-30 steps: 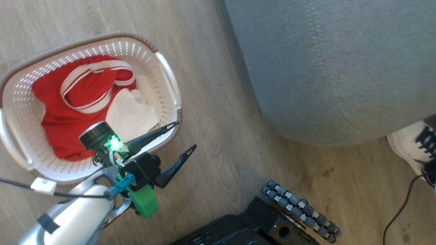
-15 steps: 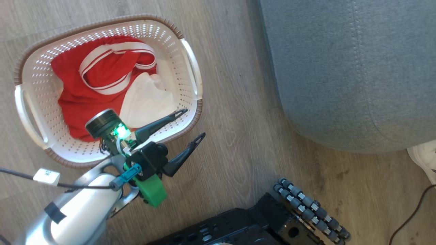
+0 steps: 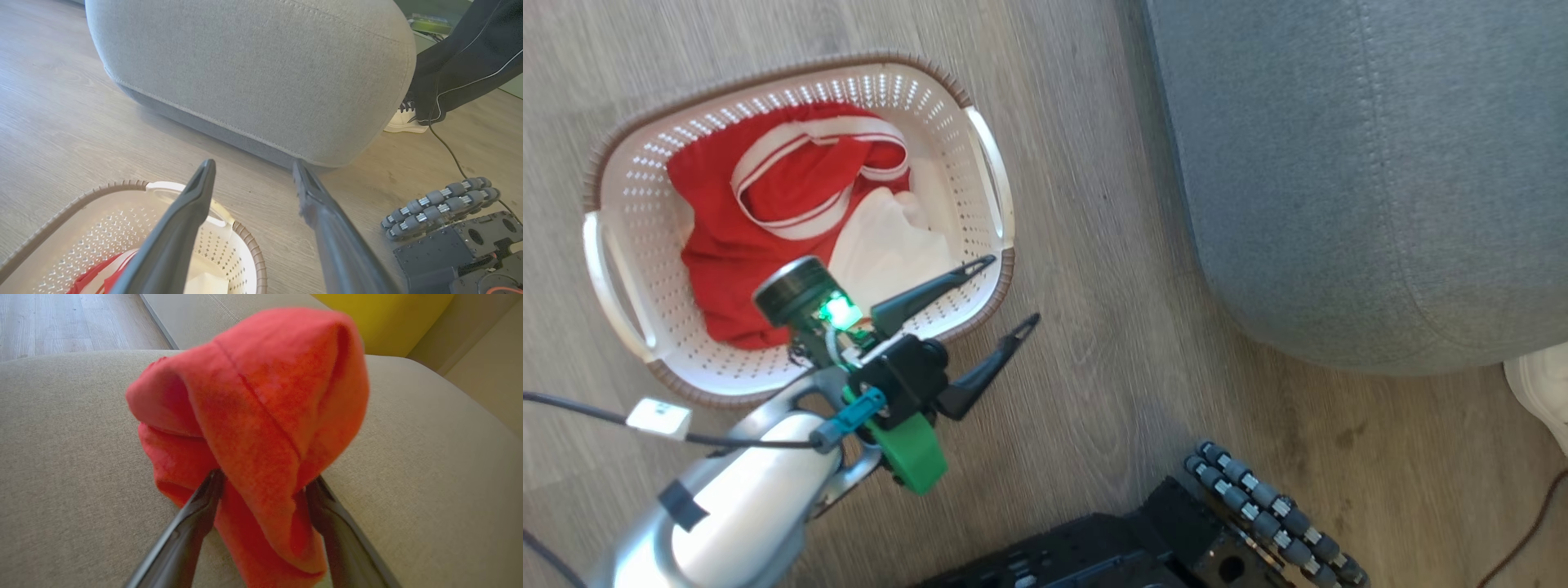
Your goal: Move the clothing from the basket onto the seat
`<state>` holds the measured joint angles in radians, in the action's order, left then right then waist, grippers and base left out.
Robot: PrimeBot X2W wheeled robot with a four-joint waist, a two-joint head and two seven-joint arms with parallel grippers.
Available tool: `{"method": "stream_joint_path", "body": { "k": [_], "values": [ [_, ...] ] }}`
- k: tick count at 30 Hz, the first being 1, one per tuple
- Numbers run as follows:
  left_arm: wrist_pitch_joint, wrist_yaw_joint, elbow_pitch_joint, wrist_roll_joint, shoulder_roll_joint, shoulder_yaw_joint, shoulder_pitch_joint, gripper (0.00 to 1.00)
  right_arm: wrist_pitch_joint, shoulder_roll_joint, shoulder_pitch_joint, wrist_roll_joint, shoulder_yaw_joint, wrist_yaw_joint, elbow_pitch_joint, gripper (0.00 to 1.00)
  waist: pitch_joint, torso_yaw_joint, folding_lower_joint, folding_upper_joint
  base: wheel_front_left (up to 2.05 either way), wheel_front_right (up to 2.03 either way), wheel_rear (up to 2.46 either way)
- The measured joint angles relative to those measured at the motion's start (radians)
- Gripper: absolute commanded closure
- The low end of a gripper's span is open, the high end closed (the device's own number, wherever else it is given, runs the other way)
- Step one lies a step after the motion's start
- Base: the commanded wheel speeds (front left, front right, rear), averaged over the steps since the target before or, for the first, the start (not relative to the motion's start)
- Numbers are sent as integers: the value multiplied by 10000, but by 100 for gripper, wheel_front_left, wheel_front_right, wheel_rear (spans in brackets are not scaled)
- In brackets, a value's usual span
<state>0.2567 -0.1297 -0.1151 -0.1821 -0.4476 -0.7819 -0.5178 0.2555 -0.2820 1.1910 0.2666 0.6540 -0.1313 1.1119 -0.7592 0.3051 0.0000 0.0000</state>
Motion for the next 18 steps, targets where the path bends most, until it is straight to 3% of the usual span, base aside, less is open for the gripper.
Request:
{"method": "stream_joint_path", "body": {
  "k": [10,18],
  "values": [
    [0,0,-314,-27,920,-564,31,0,-182,-790,-388,337,-198,0,1198,0,1222,-129,0,0,0,0,0],
    [0,0,-685,-240,1879,-46,980,0,-148,-1269,-978,499,-1214,0,1546,0,2907,-293,-1,1,0,0,0]
  ]
}}
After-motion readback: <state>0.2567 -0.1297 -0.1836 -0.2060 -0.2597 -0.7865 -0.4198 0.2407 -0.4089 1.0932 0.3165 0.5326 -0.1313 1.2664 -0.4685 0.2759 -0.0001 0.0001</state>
